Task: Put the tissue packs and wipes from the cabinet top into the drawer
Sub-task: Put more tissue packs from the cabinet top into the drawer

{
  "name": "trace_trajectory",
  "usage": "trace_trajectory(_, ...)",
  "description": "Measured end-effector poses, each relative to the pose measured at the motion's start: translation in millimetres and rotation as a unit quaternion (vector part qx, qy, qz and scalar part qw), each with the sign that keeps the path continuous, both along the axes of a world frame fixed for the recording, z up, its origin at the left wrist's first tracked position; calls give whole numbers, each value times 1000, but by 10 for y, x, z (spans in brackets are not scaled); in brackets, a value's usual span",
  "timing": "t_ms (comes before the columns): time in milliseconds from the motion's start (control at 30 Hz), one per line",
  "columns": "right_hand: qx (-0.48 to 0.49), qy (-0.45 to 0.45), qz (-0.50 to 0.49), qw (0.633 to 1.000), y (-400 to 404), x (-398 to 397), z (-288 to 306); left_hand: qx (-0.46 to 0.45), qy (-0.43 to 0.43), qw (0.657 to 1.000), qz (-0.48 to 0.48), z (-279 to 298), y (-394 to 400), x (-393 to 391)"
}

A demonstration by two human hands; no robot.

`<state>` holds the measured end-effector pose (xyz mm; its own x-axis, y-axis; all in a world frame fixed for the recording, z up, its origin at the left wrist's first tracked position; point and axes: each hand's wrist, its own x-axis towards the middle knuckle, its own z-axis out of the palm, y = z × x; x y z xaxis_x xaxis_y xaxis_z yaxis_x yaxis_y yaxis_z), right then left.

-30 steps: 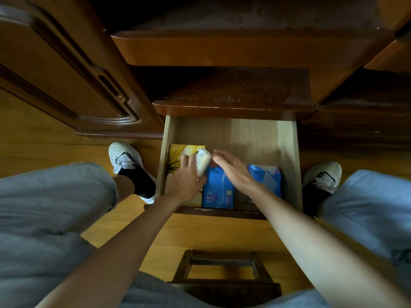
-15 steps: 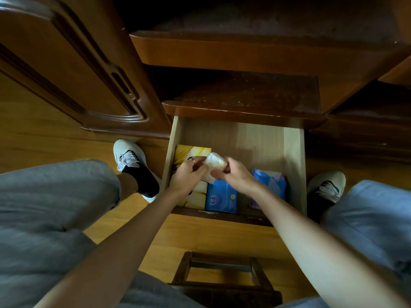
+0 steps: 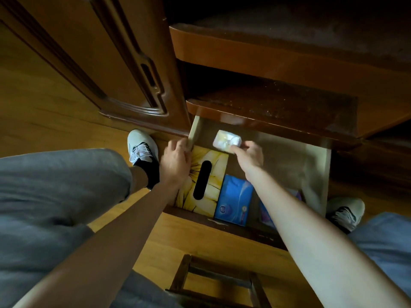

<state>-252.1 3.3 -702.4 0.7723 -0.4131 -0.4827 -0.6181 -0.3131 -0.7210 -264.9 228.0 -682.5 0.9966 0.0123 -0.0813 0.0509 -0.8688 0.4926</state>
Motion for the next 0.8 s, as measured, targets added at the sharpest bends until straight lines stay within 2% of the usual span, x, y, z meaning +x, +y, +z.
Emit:
trace_trajectory(67,-19,15,17,1000,156,169,-70,-44,4,999,15,-110,51,-55)
trace_trajectory(167,-89,32,80,992,353,371,-181,-72,-23,996,46,-215,20,-112)
trace_trajectory(267,-110,72,119,984,500,575,-262,-79,-21,995,60,-256,-11,-127)
trace_trajectory(433,-143,168,261,940,766,800,-259,-67,-25,996,61,-273,-9,-145)
trace_trajectory(500,-152,163,244,944,820,783,-267,-62,-26,996,58,-269,-2,-145)
trace_trajectory(633,-150,134,135,970,797,735,-249,-65,-16,996,52,-249,23,-141)
trace_trajectory(800,-100,129,138,977,749,718,-238,-65,-9,996,52,-231,29,-132)
